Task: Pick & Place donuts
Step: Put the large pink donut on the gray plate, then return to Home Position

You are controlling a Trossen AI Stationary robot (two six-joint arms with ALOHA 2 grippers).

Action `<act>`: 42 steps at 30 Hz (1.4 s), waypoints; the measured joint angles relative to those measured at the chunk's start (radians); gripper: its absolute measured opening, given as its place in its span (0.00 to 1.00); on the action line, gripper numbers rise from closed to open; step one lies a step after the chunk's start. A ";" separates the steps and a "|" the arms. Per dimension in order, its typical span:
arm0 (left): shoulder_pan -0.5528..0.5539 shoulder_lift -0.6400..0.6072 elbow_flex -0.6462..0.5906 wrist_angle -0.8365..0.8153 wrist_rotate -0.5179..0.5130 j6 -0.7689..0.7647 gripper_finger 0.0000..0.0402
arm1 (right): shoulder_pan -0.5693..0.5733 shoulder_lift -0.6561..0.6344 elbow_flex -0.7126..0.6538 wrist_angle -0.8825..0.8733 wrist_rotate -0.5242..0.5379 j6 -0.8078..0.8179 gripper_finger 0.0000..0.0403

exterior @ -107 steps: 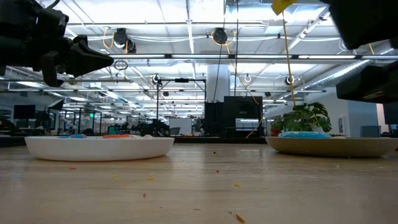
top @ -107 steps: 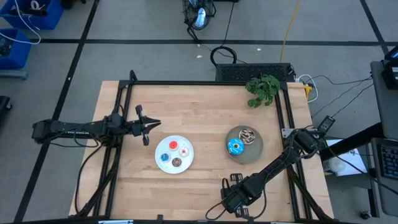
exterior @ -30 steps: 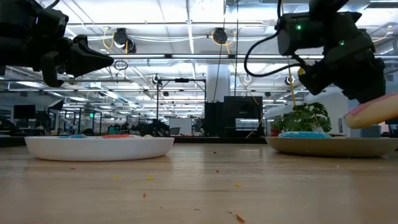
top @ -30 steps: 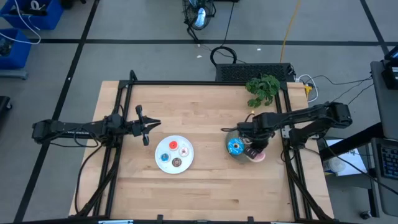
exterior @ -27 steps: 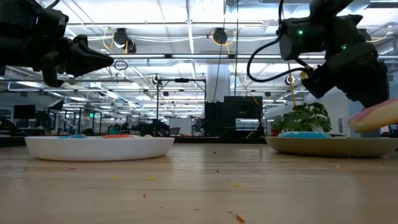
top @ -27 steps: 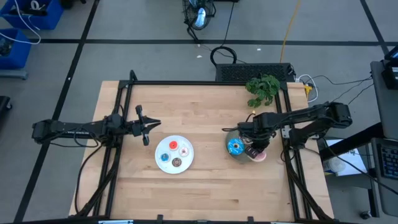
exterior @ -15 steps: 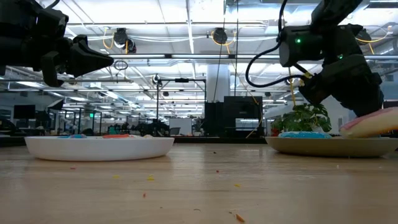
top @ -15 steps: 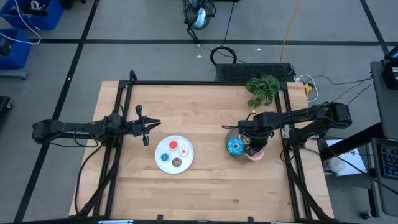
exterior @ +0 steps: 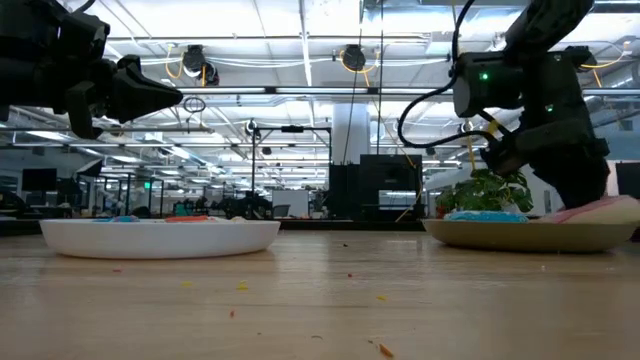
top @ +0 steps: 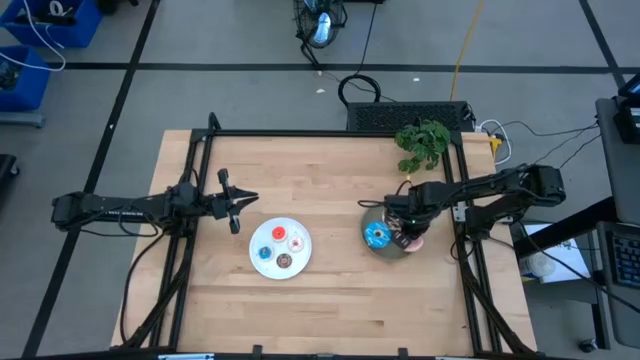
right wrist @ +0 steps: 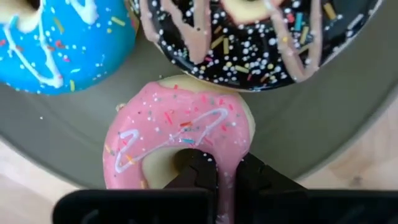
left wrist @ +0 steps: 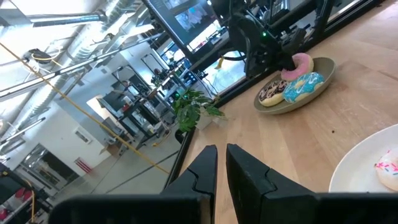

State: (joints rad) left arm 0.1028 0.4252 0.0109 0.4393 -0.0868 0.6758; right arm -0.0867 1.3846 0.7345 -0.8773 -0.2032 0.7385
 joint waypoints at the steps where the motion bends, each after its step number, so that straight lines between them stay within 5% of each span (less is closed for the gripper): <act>1: 0.000 0.000 0.000 0.000 0.000 0.000 0.10 | 0.000 0.000 0.000 0.012 0.012 0.001 0.02; 11: 0.000 0.000 0.000 0.000 0.000 0.000 0.10 | -0.005 0.000 0.000 0.067 0.017 -0.091 0.11; 30: 0.000 0.000 0.000 0.000 0.000 0.000 0.10 | -0.016 0.000 0.022 0.049 -0.008 -0.131 0.66; 42: 0.000 0.000 0.000 0.000 0.000 0.000 0.10 | -0.046 0.000 0.103 -0.055 -0.037 -0.156 0.69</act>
State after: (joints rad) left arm 0.1028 0.4252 0.0113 0.4393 -0.0868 0.6759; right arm -0.1322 1.3842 0.8373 -0.9328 -0.2398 0.5823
